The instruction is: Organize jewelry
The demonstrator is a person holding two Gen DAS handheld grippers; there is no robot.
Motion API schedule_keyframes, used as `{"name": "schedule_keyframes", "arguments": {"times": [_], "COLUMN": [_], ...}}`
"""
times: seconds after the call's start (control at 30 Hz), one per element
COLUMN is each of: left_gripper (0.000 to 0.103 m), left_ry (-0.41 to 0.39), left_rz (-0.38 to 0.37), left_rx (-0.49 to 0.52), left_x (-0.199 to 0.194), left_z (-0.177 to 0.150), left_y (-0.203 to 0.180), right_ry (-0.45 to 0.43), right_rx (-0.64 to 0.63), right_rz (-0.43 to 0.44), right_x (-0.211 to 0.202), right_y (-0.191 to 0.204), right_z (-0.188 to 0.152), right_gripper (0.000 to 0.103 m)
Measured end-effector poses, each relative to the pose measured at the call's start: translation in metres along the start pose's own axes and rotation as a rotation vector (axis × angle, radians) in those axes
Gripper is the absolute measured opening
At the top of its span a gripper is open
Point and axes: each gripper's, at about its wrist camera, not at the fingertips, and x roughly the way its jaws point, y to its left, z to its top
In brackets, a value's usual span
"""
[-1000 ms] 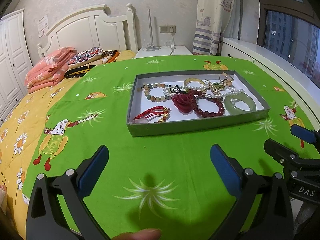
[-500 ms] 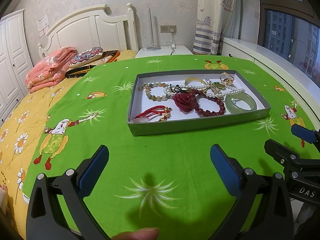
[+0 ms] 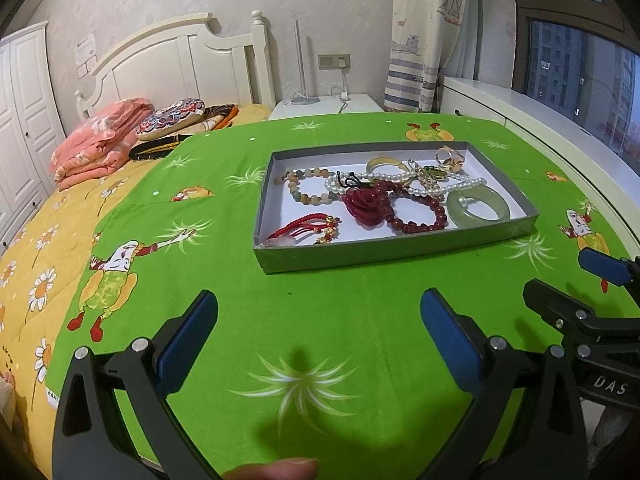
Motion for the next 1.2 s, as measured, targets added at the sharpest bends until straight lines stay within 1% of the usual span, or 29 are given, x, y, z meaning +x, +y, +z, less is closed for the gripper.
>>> {"name": "schedule_keyframes", "arguments": {"times": [0.33,0.43,0.57,0.7,0.8,0.83,0.87,0.9,0.97,1.03,1.1,1.17,1.2], "left_gripper": [0.098,0.098,0.098,0.098,0.098,0.098,0.098,0.098,0.098,0.098,0.098,0.098,0.098], "left_ry": [-0.02,-0.036,-0.064,-0.074,-0.06,-0.066,-0.091,-0.097,-0.077,-0.034,0.001,0.017,0.03], "left_rz": [-0.002,-0.011,-0.001,-0.008,-0.038,-0.047,-0.042,-0.03,-0.023,0.004,0.065,0.111,0.119], "left_rx": [-0.006,-0.006,-0.005,-0.009,-0.022,-0.032,-0.055,-0.064,-0.045,-0.012,-0.004,-0.03,-0.048], "left_x": [-0.004,-0.008,-0.013,-0.015,-0.012,-0.011,-0.01,-0.009,-0.002,0.008,0.022,0.037,0.045], "left_z": [0.003,0.004,0.004,0.006,0.008,0.008,0.008,0.009,0.014,0.022,0.031,0.041,0.046], "left_y": [-0.001,-0.002,-0.002,0.0,0.002,0.004,0.008,0.01,0.015,0.025,0.045,0.075,0.091], "right_ry": [-0.005,-0.008,-0.009,-0.01,-0.013,-0.014,-0.015,-0.014,-0.012,-0.013,-0.018,-0.018,-0.012], "right_rx": [-0.003,-0.005,-0.012,-0.019,-0.022,-0.022,-0.019,-0.017,-0.015,-0.008,-0.002,0.008,0.019], "right_rz": [0.003,0.006,0.011,0.014,0.019,0.021,0.023,0.026,0.026,0.017,-0.002,-0.03,-0.047], "right_x": [-0.001,-0.001,-0.001,-0.002,-0.001,-0.001,0.0,0.0,0.002,0.005,0.009,0.016,0.021], "right_y": [0.003,0.005,0.005,0.004,0.004,0.003,0.002,0.001,-0.002,-0.011,-0.026,-0.05,-0.068], "right_z": [-0.002,-0.003,-0.003,-0.003,-0.004,-0.004,-0.004,-0.004,-0.003,0.002,0.01,0.02,0.026], "right_gripper": [0.085,0.085,0.085,0.085,0.085,0.085,0.085,0.085,0.085,0.085,0.085,0.085,0.085]}}
